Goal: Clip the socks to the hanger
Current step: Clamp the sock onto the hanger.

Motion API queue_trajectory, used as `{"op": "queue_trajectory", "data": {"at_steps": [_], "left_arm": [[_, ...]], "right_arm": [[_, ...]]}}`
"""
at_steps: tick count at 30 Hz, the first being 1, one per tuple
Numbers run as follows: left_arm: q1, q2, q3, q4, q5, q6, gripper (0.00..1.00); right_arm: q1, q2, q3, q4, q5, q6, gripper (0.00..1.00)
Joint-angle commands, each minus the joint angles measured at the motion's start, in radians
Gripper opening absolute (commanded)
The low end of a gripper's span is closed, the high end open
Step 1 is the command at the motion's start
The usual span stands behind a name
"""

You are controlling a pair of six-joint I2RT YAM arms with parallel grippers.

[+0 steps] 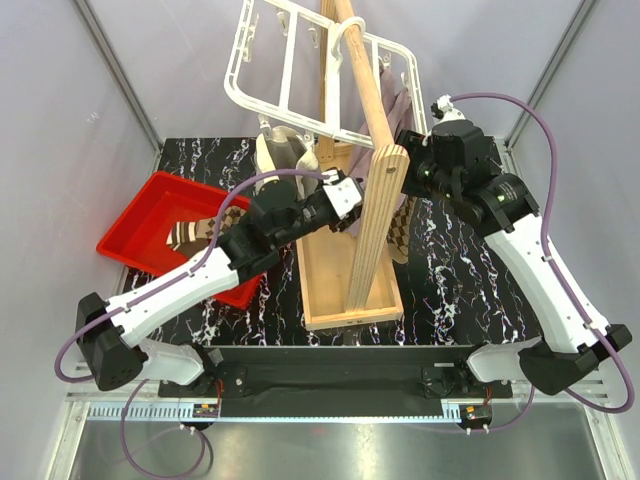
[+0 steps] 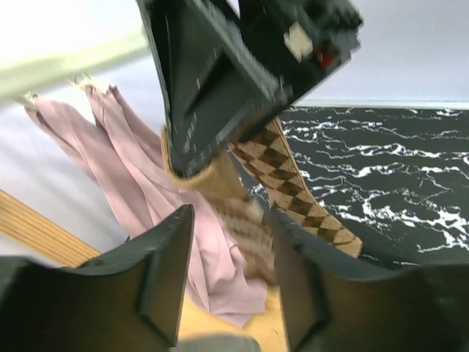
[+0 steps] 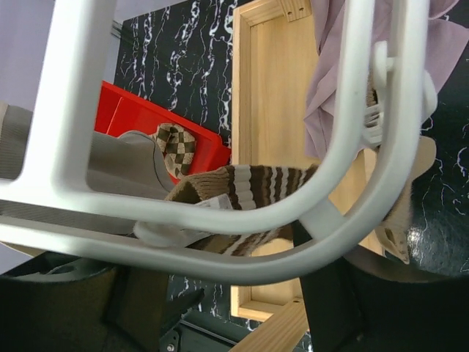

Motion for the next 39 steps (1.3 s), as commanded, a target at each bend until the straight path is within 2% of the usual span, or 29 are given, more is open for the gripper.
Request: {"op": "queue_trajectory", "data": {"at_steps": [1,6,9,11,12,14,17,20,21,22,25,27,30,32,33,34,37,39], "left_arm": [[-0.018,-0.061,-0.052,0.089,-0.063,-0.021,0.55],[0.007,-0.156,-0.156,0.136,-0.166,-0.118,0.74],[0.016,-0.234,-0.216,0.127,-0.251,-0.190,0.78],[0.018,-0.318,-0.265,0.106,-0.332,-0.238,0.94],[0.019,-0.356,-0.280,0.101,-0.356,-0.282,0.98],[0.018,-0.468,-0.328,0.083,-0.395,-0.322,0.97],[0.019,-0.548,-0.336,0.028,-0.395,-0.356,0.92],[0.042,-0.555,-0.227,-0.127,-0.446,-0.387,0.96],[0.062,-0.521,-0.142,-0.191,-0.432,-0.417,0.96],[0.086,-0.500,-0.086,-0.300,-0.395,-0.437,0.96],[0.211,-0.437,0.035,-0.423,-0.323,-0.550,0.97],[0.298,-0.438,0.034,-0.424,-0.317,-0.625,0.98],[0.415,-0.463,-0.024,-0.404,-0.392,-0.751,0.99],[0.531,-0.476,-0.095,-0.337,-0.336,-0.811,0.99],[0.609,-0.470,-0.153,-0.187,-0.183,-0.872,0.99],[0.649,-0.461,-0.176,-0.186,-0.182,-0.873,0.99],[0.772,-0.353,-0.216,0.064,0.074,-0.887,0.99],[0.811,-0.280,-0.192,0.207,0.239,-0.897,0.99]], "right_arm": [[0.001,-0.036,-0.010,0.061,0.032,-0.020,0.70],[0.000,-0.033,-0.021,0.089,0.101,-0.055,0.70],[-0.003,-0.028,-0.016,0.092,0.134,-0.078,0.68],[-0.005,-0.019,-0.003,0.081,0.158,-0.094,0.67],[-0.008,-0.016,0.002,0.074,0.172,-0.104,0.67],[-0.008,-0.008,0.008,0.058,0.206,-0.135,0.67],[-0.021,-0.011,0.004,0.040,0.236,-0.186,0.67],[-0.052,-0.028,-0.021,0.040,0.230,-0.244,0.68],[-0.063,-0.034,-0.030,0.038,0.224,-0.259,0.71],[-0.083,-0.043,-0.039,0.035,0.206,-0.266,0.72],[-0.143,-0.059,-0.053,0.025,0.135,-0.279,0.78],[-0.176,-0.065,-0.050,0.012,0.099,-0.282,0.80],[-0.189,-0.076,-0.040,0.003,0.048,-0.278,0.90],[-0.192,-0.073,-0.020,-0.012,0.008,-0.278,0.98],[-0.193,-0.057,0.018,-0.027,-0.004,-0.278,1.00],[-0.193,-0.057,0.019,-0.037,-0.004,-0.278,1.00],[-0.212,-0.022,0.075,-0.063,-0.015,-0.292,1.00],[-0.242,0.019,0.124,-0.078,-0.033,-0.304,1.00]]}}
